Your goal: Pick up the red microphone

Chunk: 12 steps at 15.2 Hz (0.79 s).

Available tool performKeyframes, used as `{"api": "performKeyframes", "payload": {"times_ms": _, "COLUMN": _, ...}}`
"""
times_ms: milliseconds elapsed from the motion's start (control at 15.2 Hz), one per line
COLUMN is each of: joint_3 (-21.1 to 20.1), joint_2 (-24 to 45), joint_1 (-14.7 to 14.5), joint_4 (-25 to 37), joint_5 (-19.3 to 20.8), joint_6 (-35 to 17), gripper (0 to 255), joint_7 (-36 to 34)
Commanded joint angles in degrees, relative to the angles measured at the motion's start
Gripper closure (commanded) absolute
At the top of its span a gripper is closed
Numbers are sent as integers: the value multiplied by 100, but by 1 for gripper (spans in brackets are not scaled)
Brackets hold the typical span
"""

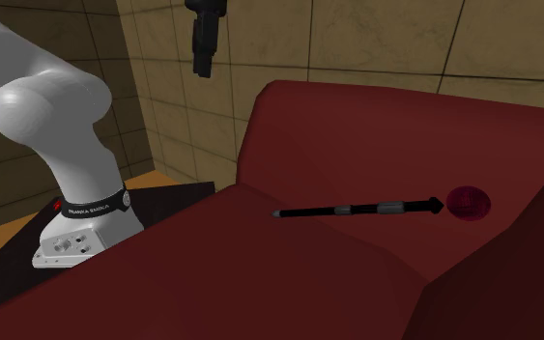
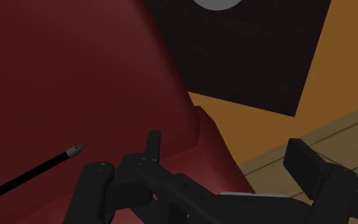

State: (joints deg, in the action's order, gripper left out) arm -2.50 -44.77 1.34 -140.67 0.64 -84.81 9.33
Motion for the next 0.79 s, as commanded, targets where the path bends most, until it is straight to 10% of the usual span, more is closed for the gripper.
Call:
{"api": "performKeyframes", "payload": {"times_ms": 0, "joint_3": 0, "joint_2": 0, "joint_1": 0, "joint_4": 0, "joint_5": 0, "joint_6": 0, "gripper": 0, "joint_7": 0}}
{"api": "performKeyframes", "payload": {"times_ms": 726, "joint_3": 236, "joint_2": 1180, "joint_1": 934, "joint_4": -440, "joint_5": 178, "joint_6": -2666, "gripper": 0, "joint_7": -1322}}
